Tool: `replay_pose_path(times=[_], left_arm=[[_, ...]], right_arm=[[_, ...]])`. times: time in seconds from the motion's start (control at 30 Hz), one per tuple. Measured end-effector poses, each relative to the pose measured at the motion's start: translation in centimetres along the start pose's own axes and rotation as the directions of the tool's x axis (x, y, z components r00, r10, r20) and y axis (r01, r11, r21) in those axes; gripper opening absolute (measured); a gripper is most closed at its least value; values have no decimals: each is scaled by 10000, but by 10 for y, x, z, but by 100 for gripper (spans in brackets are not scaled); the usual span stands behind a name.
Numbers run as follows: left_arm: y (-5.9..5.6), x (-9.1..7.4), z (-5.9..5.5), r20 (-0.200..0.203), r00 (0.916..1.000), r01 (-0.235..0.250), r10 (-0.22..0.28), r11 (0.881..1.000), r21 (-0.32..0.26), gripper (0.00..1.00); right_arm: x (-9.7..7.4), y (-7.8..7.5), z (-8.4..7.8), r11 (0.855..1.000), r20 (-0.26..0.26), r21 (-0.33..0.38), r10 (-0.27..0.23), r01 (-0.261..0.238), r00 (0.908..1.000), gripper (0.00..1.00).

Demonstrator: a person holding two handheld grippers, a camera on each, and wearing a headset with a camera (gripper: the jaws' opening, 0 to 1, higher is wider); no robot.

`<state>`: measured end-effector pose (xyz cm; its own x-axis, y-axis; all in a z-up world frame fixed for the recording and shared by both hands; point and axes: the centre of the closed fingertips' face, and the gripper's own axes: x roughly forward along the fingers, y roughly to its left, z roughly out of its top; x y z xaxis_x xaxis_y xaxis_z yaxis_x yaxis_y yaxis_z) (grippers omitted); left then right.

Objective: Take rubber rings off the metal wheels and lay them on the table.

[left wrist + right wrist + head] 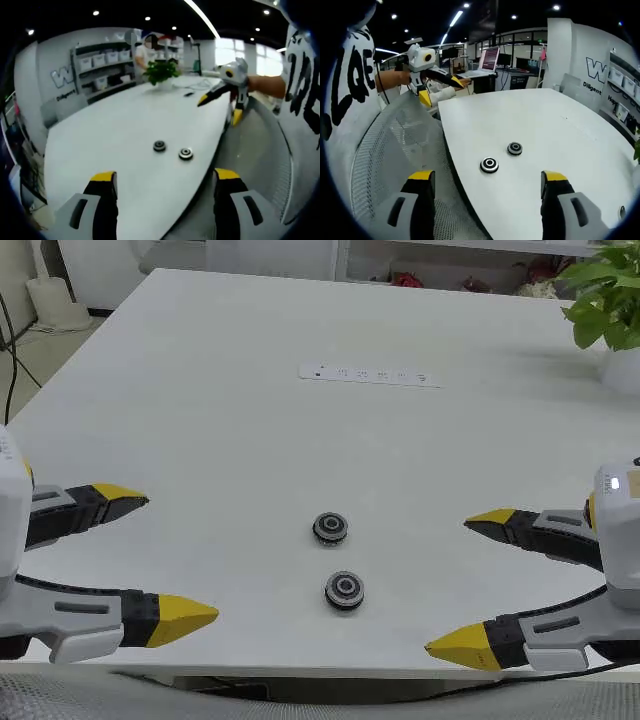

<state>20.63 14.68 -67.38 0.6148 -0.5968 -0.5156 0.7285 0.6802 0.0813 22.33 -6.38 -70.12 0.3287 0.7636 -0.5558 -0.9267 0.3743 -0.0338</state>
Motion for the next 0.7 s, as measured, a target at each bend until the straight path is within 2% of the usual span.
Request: replay_pose_path(times=[0.7], left_arm=[[9,8,-1,-138,9999,-59,58,10000,-55,79]], right_arm=[[9,-13,1,10000,-70,23,62,-62,10000,84]])
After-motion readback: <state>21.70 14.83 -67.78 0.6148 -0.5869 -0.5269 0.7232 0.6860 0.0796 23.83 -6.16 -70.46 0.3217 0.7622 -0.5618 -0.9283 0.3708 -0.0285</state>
